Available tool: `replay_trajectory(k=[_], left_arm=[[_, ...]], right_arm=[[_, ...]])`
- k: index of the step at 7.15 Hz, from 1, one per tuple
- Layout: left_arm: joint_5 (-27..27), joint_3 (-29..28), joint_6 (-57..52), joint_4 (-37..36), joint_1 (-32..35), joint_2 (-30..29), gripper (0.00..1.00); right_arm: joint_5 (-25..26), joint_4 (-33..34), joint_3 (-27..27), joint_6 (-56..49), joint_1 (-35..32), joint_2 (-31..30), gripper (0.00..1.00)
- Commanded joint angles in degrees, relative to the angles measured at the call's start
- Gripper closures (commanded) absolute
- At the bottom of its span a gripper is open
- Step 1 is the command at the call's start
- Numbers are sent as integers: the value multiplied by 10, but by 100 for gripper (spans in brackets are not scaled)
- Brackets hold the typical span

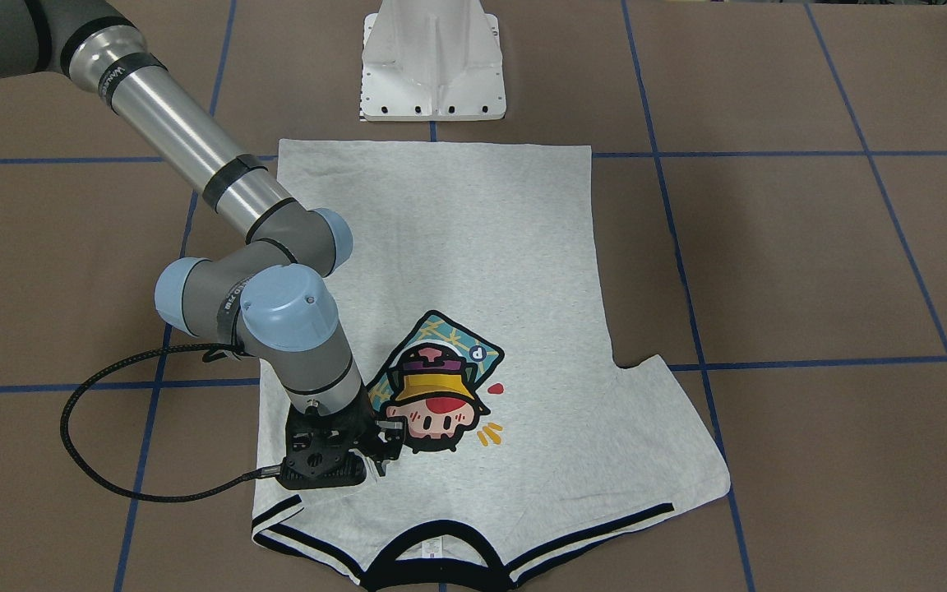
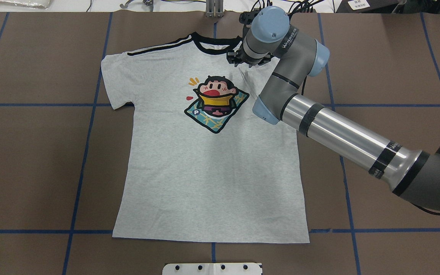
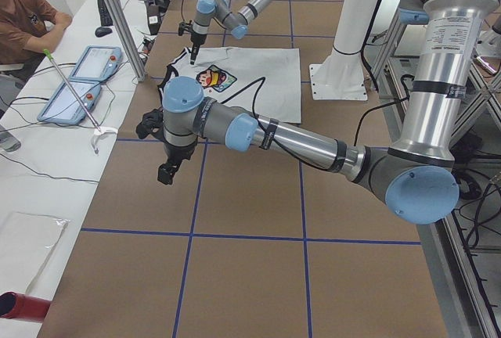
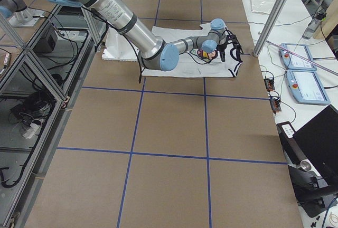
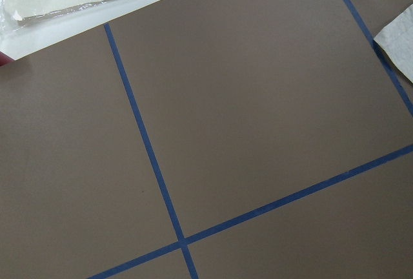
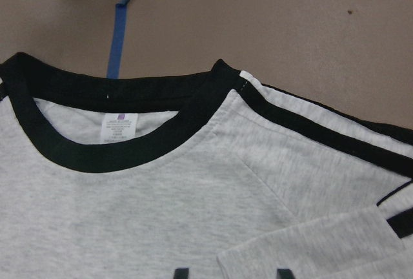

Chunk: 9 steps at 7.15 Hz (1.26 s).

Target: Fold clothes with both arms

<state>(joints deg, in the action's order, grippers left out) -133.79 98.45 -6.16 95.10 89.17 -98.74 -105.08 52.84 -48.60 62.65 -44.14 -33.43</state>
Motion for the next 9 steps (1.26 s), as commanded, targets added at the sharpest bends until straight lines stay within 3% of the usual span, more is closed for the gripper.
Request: replay_trajectory(k=[1,2,4,6,7,9], left_arm=[[0,-15,49,0,-4,-41,0],[-1,-16,101,12,-34,-58,0],[1,-24,311,130,-148,-71,0],[8,-112,498,282,-220,-112,0],[13,-170,555,360,-238,-137,0],[105,-259,592,405,-266,-193,0]], right_arm=[[-42,16,-20,-4,-15,-5,0],[-73,111,-72,-5,-35,-7,0],[-133,264,-188,-38,-65,-46,0],[-184,398,-287,-163,-109,-108,0],[-223,433,-320,-215,-132,-142,0],[-259,478,-413,-244,-154,-216,0]])
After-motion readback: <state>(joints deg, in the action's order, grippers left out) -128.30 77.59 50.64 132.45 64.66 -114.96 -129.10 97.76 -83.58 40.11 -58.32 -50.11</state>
